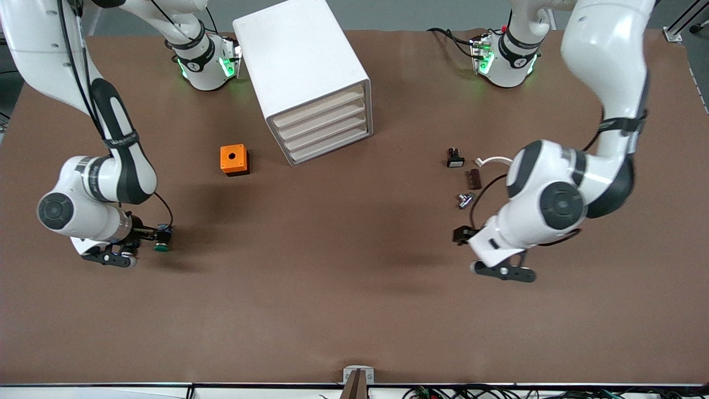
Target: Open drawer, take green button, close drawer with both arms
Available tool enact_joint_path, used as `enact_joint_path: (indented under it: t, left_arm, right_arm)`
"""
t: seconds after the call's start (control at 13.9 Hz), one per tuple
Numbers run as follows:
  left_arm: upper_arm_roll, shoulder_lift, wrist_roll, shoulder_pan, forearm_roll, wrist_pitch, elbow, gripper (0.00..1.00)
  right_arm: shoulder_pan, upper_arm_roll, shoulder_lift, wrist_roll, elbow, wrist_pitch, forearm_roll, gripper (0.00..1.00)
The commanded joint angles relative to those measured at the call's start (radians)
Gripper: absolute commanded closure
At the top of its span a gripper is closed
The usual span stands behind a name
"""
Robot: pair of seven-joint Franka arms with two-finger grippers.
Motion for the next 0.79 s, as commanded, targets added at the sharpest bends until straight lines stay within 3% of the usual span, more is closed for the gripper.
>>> enact_joint_path:
  t: [0.0, 0.14, 0.36, 0.57, 0.72]
  left_arm:
    - [0.062, -0.134, 0.119, 0.025, 0.005, -0.103, -0.026, 0.00]
    - [0.110, -0.211, 0.159, 0.034, 0.002, -0.175, -0.027, 0.00]
    - [0.116, -0.321, 0.183, 0.071, 0.004, -0.284, -0.029, 0.00]
    - [0.121, -0.412, 0.145, 0.080, 0.002, -0.388, -0.030, 0.00]
    - [0.122, -0.459, 0.012, 0.073, 0.002, -0.447, -0.029, 0.00]
  right_arm:
    - [-0.021, 0.017, -0.175, -0.011, -0.026, -0.152, 0.002, 0.00]
    - [-0.023, 0.015, -0.290, -0.014, -0.015, -0.267, 0.002, 0.00]
    - [-0.023, 0.012, -0.404, -0.014, 0.066, -0.472, 0.001, 0.00]
    - [-0.029, 0.006, -0.415, -0.020, 0.239, -0.665, 0.001, 0.00]
    - [-0.047, 0.006, -0.415, -0.057, 0.320, -0.729, 0.001, 0.00]
